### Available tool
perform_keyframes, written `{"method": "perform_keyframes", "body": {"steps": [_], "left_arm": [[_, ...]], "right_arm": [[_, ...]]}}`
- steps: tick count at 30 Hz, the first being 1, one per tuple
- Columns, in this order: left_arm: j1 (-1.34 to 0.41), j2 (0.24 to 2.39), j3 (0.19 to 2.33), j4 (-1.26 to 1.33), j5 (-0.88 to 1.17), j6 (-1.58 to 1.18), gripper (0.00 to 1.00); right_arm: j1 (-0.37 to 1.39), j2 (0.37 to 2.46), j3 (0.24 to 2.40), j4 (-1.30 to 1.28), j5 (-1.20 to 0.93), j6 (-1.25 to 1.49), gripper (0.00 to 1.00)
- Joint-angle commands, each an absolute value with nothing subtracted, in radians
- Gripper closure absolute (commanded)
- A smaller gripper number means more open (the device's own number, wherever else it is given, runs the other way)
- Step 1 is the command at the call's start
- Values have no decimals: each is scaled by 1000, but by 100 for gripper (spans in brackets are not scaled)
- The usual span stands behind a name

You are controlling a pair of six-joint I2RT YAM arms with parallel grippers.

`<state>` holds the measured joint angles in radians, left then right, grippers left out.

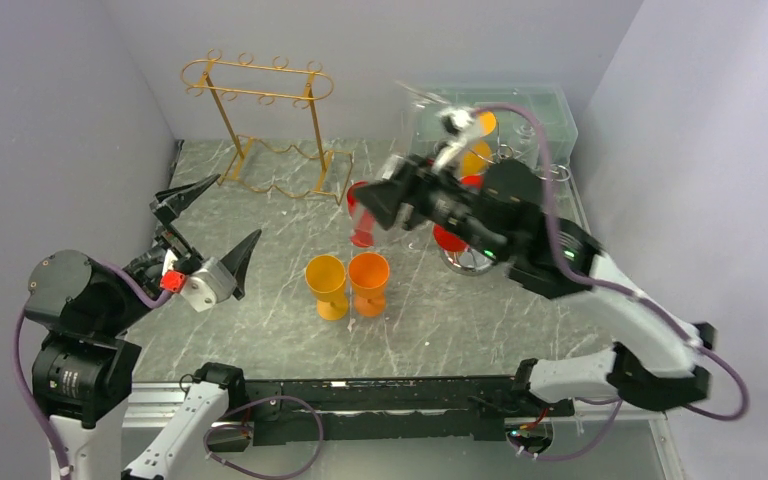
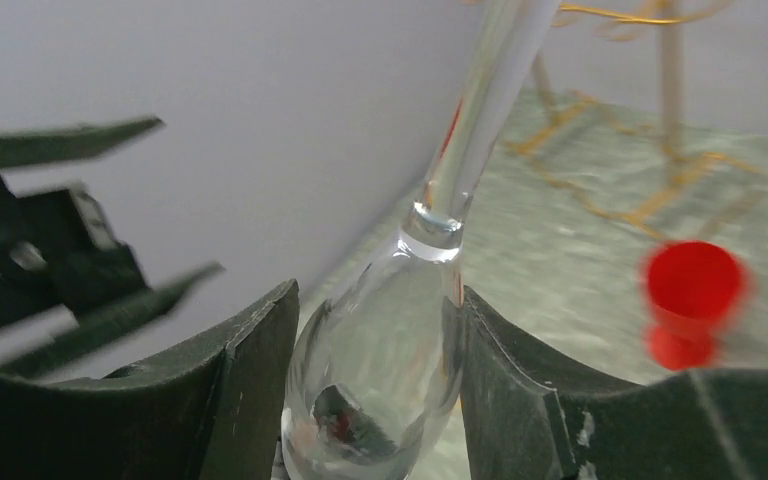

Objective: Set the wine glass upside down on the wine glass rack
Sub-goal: Turn the wine glass upside down at the wine rack.

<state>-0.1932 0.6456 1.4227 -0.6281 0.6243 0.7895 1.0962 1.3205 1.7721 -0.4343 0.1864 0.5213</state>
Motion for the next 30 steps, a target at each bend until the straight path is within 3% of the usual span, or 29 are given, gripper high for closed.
{"method": "perform_keyframes", "body": {"steps": [1,8,17,24,30], "left_arm": [[-189,628,1401,-664,627,761,0],[-189,661,1411,-596,658,665,1],[-189,811,1470,-314,943,385,1],[-189,869,1476,-194,1091,317,1],[-189,864,1529,-433,1168,444,4]], "right_arm": [[1094,1076,1604,-577,393,284,82],[1094,946,1542,-733,273,176,79],[1100,1231,1720,-853,-194,110,82],[1152,1377,1836,-781,-297,105,82],[1184,1419,1858,-750,-280,104,85]]}}
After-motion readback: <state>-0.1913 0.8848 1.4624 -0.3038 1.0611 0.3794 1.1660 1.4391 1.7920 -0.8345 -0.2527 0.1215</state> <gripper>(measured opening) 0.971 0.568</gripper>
